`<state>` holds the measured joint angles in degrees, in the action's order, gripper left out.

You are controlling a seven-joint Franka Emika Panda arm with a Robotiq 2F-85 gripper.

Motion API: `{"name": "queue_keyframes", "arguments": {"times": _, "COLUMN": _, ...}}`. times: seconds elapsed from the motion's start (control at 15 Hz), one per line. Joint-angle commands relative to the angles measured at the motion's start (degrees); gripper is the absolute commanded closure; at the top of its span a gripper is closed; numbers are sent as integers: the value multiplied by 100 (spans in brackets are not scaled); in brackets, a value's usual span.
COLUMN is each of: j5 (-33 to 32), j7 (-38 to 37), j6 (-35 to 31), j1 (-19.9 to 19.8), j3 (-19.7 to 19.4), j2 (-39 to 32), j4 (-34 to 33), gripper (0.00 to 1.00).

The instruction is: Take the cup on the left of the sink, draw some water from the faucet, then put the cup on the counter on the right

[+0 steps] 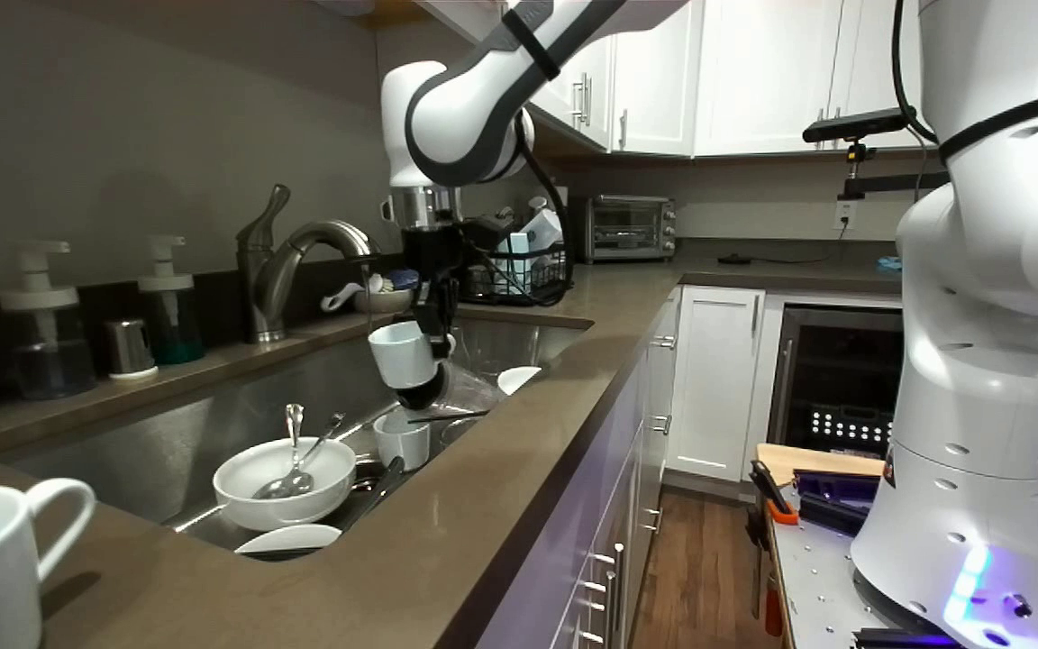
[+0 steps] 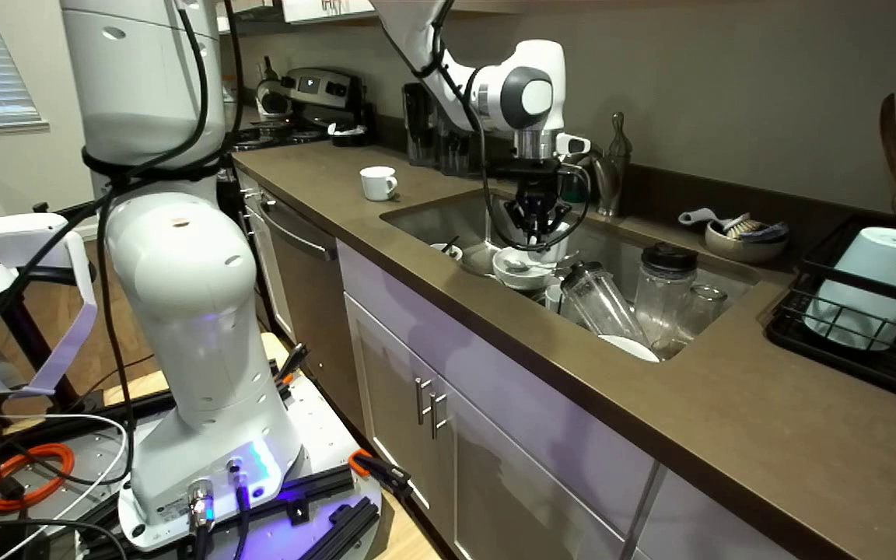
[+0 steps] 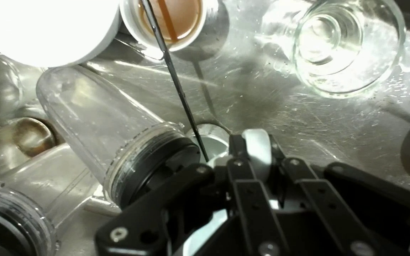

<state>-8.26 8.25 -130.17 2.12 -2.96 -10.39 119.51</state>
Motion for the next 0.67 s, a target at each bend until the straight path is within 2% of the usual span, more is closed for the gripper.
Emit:
{"name": "queue_keyframes", "arguments": {"times": 0.0, "j5": -246, "j7": -444, "j6": 180, "j1": -145, "j3": -67, "j2": 280, "j4": -37, "gripper": 95}}
{"name": "queue_keyframes", "arguments": {"times": 0.6, "j5": -293, "j7": -1272, "j6": 184, "j1": -622, "j3": -562, "j2": 270, "j4": -328, "gripper": 95}}
